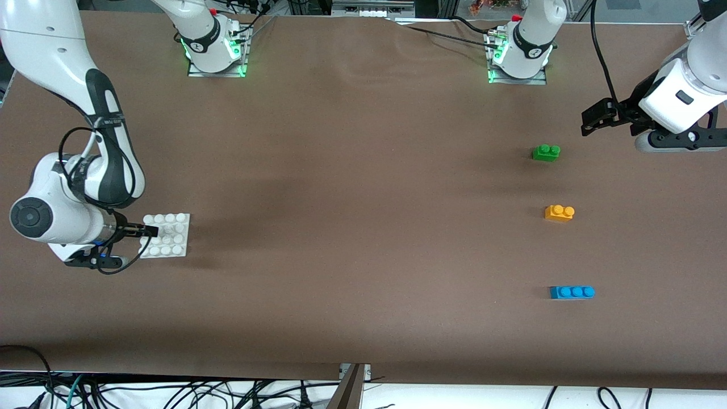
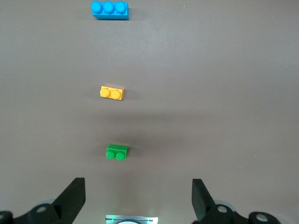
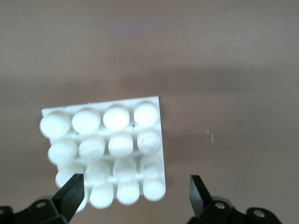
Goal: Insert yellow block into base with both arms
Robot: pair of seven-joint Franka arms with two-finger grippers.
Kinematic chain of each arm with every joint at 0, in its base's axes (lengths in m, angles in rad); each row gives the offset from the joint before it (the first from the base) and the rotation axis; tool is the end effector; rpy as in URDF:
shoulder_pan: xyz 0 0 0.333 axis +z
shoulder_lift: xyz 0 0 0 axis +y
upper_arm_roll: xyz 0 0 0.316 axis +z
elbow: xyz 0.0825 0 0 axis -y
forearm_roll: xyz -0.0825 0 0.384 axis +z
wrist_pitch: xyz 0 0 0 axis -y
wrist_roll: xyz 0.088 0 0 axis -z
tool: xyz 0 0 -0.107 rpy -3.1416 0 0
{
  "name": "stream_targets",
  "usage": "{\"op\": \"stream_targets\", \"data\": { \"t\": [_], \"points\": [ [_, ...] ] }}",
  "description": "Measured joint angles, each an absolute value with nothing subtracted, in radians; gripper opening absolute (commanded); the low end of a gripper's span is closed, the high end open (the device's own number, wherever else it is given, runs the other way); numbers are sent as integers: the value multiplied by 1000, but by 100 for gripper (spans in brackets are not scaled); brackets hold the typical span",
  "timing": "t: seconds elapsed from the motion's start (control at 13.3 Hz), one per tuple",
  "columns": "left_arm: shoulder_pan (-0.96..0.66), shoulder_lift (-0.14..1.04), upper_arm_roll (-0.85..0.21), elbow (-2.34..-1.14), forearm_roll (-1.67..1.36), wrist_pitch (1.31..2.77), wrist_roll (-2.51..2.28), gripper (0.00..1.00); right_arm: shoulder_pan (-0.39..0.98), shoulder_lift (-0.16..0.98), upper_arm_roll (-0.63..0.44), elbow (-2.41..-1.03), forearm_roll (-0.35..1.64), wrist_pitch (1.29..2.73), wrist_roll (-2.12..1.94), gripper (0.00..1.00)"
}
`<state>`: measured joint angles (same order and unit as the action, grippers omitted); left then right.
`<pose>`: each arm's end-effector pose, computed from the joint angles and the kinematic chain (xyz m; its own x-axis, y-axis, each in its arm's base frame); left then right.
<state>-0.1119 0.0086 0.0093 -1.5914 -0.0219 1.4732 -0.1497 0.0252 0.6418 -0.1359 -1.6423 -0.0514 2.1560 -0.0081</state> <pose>0.5421 -0.0584 0.6023 0.9907 0.0458 -0.1283 0.0465 -0.9989 0.0027 0.6705 -0.0666 0.2340 0.9903 -0.0569 -0.1268 -0.0418 -0.9920 0.1189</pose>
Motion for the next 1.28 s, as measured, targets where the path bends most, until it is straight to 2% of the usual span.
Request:
{"op": "stream_targets", "data": {
  "t": [0.23,1.28],
  "points": [
    [-112,9,9,-1591,-22,1473,-150,100,26,646,-136,-1694,-48,2211,32,100],
    [-112,9,9,-1591,-22,1473,-150,100,29,646,-127,-1755,-23,2258,33,100]
  ]
}}
